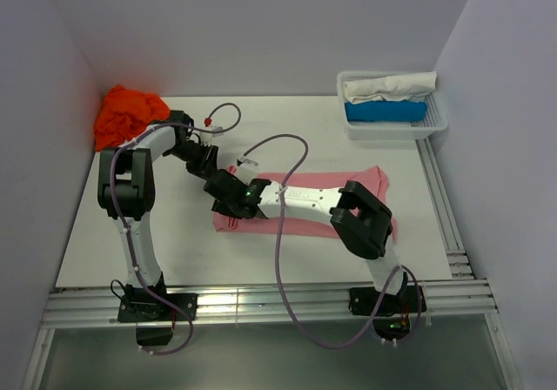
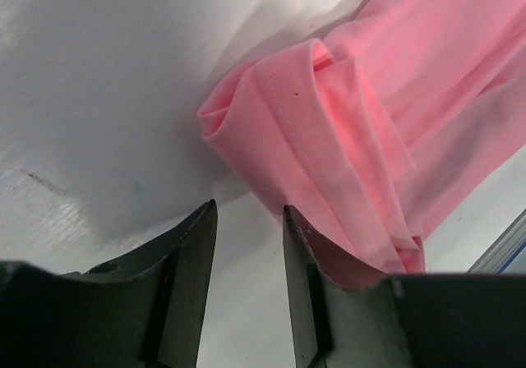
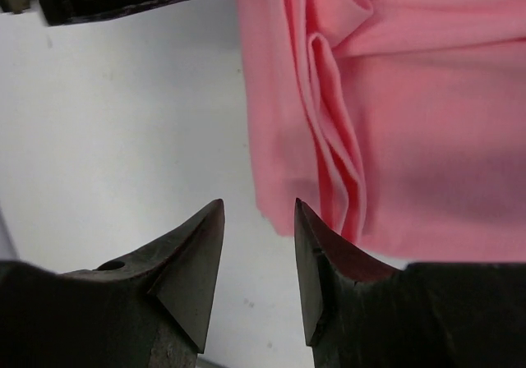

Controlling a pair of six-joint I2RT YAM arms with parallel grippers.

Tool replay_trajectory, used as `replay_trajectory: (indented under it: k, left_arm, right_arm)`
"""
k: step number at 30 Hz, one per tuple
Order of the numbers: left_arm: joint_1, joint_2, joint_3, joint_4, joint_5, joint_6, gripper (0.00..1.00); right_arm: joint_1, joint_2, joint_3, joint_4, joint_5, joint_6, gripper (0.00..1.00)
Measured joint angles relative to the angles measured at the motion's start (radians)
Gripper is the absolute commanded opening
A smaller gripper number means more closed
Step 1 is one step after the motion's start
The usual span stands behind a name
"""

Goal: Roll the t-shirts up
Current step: Roll the tshirt

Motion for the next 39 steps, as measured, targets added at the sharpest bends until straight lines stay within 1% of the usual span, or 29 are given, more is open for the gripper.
replay_trajectory:
  k: [6, 9, 10, 11, 12, 16, 18, 20, 21, 22, 25, 27, 28, 30, 35, 39]
  left_arm:
    - [0.002, 0.0, 0.0, 0.005, 0.027, 0.0, 0.44]
    - [0.003, 0.0, 0.0, 0.006, 0.031, 0.0, 0.44]
    - [0.003, 0.0, 0.0, 0.006, 0.031, 0.0, 0.44]
    - [0.004, 0.0, 0.0, 0.006, 0.031, 0.0, 0.43]
    - [0.004, 0.0, 0.0, 0.006, 0.031, 0.0, 0.43]
    - [0.005, 0.0, 0.0, 0.006, 0.031, 0.0, 0.45]
    - [0.009, 0.0, 0.0, 0.006, 0.033, 0.0, 0.49]
    - [0.012, 0.0, 0.0, 0.006, 0.043, 0.0, 0.52]
    - [0.014, 0.0, 0.0, 0.006, 0.05, 0.0, 0.53]
    - [0.016, 0.0, 0.001, 0.004, 0.058, 0.001, 0.53]
    - [0.022, 0.0, 0.008, -0.006, 0.082, 0.001, 0.56]
    - [0.025, 0.0, 0.011, -0.005, 0.091, 0.0, 0.58]
    - [0.026, 0.0, 0.011, -0.004, 0.092, -0.001, 0.58]
    - [0.027, 0.003, 0.011, -0.002, 0.099, -0.006, 0.58]
    - [0.027, 0.049, 0.024, 0.0, 0.134, -0.026, 0.58]
    - [0.03, 0.072, 0.042, -0.005, 0.18, -0.04, 0.58]
  right_arm:
    - [-0.035, 0.104, 0.055, -0.048, -0.017, -0.051, 0.48]
    - [-0.061, 0.127, 0.055, -0.074, -0.024, -0.067, 0.46]
    - [-0.067, 0.13, 0.053, -0.079, -0.026, -0.07, 0.44]
    - [-0.074, 0.129, 0.046, -0.079, -0.027, -0.07, 0.37]
    - [-0.08, 0.128, 0.04, -0.079, -0.027, -0.073, 0.34]
    - [-0.087, 0.111, 0.002, -0.064, -0.027, -0.066, 0.33]
    - [-0.087, 0.098, -0.018, -0.058, -0.028, -0.064, 0.26]
    - [-0.087, 0.087, -0.034, -0.062, -0.029, -0.062, 0.22]
    - [-0.087, 0.085, -0.037, -0.064, -0.029, -0.062, 0.22]
    - [-0.087, 0.085, -0.037, -0.066, -0.028, -0.061, 0.22]
    - [-0.084, 0.083, -0.036, -0.077, -0.021, -0.058, 0.31]
    - [-0.08, 0.081, -0.027, -0.097, -0.009, -0.06, 0.32]
    - [-0.077, 0.081, -0.019, -0.108, -0.003, -0.061, 0.34]
    - [-0.067, 0.081, 0.008, -0.135, 0.009, -0.067, 0.35]
    - [-0.034, 0.09, 0.153, -0.204, 0.032, -0.086, 0.39]
    - [-0.009, 0.142, 0.296, -0.225, 0.042, -0.105, 0.44]
